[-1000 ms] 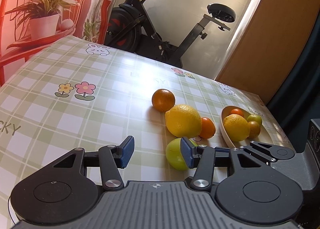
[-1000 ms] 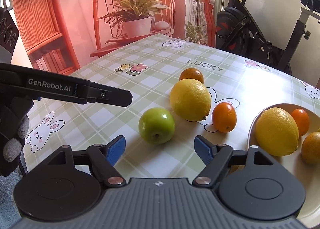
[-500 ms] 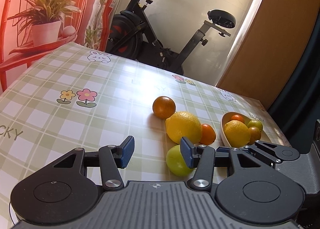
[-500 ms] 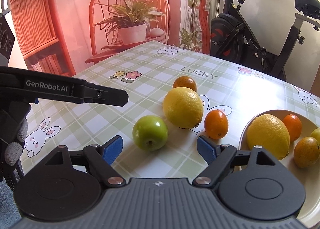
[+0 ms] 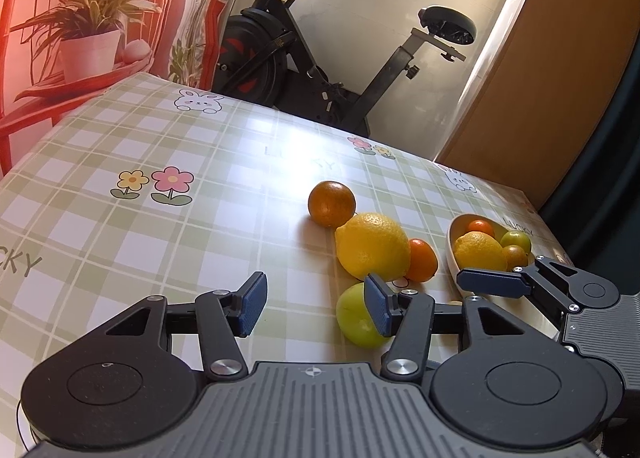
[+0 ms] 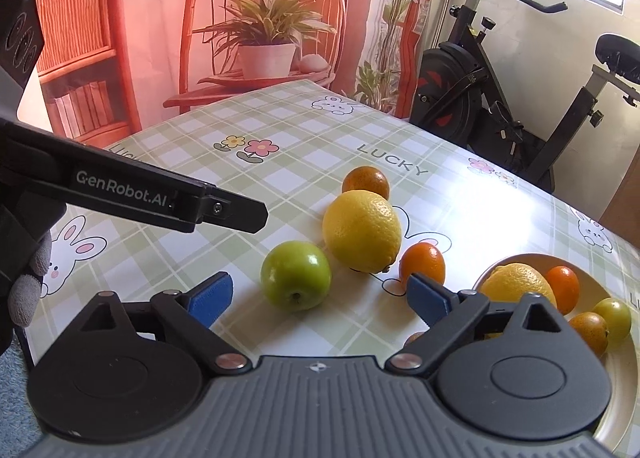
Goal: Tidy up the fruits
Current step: 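Move the left gripper back to the green apple on the table, then close the left gripper around the green apple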
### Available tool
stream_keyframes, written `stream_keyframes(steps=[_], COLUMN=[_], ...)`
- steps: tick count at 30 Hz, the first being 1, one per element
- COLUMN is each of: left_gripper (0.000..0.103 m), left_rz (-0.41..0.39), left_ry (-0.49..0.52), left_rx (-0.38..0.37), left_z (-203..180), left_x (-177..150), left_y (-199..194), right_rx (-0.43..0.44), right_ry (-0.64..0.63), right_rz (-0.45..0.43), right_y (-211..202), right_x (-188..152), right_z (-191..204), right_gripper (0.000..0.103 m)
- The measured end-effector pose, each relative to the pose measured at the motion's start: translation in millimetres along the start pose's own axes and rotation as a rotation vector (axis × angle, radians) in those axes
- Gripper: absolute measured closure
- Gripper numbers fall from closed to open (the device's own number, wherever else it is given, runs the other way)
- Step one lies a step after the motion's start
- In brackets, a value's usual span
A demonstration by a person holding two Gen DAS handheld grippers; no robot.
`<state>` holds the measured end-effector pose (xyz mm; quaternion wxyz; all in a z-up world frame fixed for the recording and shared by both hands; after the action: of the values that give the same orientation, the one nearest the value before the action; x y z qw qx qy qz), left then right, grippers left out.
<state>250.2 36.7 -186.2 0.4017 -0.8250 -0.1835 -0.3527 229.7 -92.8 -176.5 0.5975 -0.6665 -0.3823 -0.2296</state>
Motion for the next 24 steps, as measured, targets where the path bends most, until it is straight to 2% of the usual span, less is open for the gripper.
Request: stream_keyframes(steps=[4, 7, 14, 19, 22, 24], left_gripper=[0.043, 0.043, 0.036, 0.036, 0.035, 0.033], left_rz=[0.024, 0.043, 0.056, 0.03, 0.041, 0.058], left_ry=[0.014, 0.026, 0.032, 0.013, -0.015, -0.018], left_rx=[-0.025, -0.025, -0.004, -0.038, -0.057, -0.055], left_z=[-3, -6, -5, -3, -2, -2], left_x=[0, -1, -2, 0, 1, 0], left_y=[6, 11, 14, 12, 16, 19], right_rx=[0.021, 0.075, 0.064, 0.066, 0.066, 0.062], right_ry=[0.012, 0.017, 0.011, 0.033, 0.037, 0.032], right_rz=[0.005, 0.023, 0.036, 0.05, 0.049, 0.048], right_y=[3, 5, 9, 14, 15, 17], right_x=[0, -2, -4, -6, -6, -6], right_z=[-3, -1, -1, -4, -4, -3], right_gripper=[0.007, 0.007, 0.007, 0.007, 0.014, 0.023])
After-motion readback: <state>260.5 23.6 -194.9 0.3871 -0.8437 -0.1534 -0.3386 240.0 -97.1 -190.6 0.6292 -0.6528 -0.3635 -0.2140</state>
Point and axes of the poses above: each gripper's, at about its wrist camera, not at the fingertips, and y roughly the way its jaws point, z to its left, x to its top, the point moved 4 cm from there along y, roughly the way its jaws point, and after that the axes turned 13 degrees about -x, right-handed, at the moved point
